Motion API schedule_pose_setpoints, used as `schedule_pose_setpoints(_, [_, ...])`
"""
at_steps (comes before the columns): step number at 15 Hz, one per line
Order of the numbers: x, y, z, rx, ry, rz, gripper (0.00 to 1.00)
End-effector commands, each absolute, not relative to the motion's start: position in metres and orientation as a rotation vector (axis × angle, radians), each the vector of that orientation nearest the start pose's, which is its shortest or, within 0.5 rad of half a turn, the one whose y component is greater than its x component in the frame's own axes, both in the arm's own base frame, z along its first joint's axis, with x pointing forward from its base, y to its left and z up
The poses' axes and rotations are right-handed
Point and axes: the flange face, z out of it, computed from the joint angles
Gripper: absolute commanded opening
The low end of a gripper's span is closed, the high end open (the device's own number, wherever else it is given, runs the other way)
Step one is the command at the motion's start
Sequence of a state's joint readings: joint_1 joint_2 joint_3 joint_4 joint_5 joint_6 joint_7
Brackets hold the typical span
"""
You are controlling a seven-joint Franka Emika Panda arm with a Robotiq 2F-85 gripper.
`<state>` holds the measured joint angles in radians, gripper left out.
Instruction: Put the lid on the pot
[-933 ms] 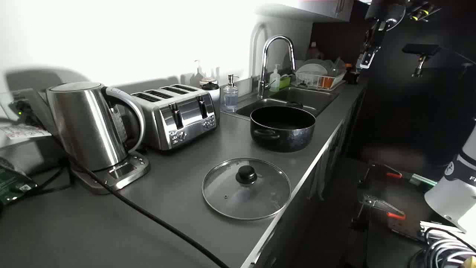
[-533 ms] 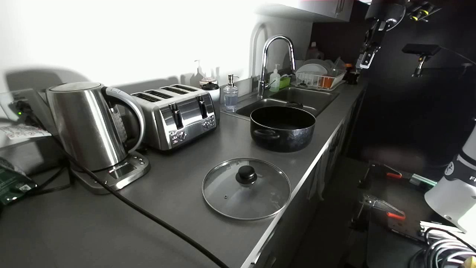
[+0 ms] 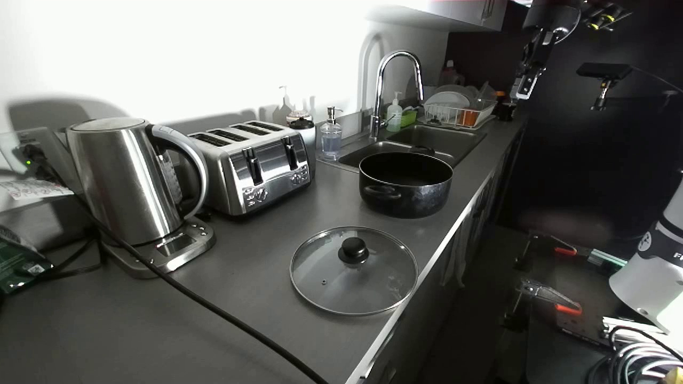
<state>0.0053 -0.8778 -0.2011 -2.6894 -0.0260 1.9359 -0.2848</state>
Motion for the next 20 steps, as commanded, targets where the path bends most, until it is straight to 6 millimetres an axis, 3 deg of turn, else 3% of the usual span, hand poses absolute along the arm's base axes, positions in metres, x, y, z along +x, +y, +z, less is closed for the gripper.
schedule_pose_setpoints(1, [0.318,-0.045,0.486,-3.038,-0.354,-0.187,1.00])
schedule_pose_setpoints(5, [0.345,-0.013,0.489,-3.055,-0.549,-0.166,1.00])
schedule_pose_setpoints(13, [0.419,0.069,0.489,-2.989,-1.105,-0.053,1.00])
schedule_pose_setpoints(20, [0.473,0.138,0.458,-2.837,-1.589,0.097,1.00])
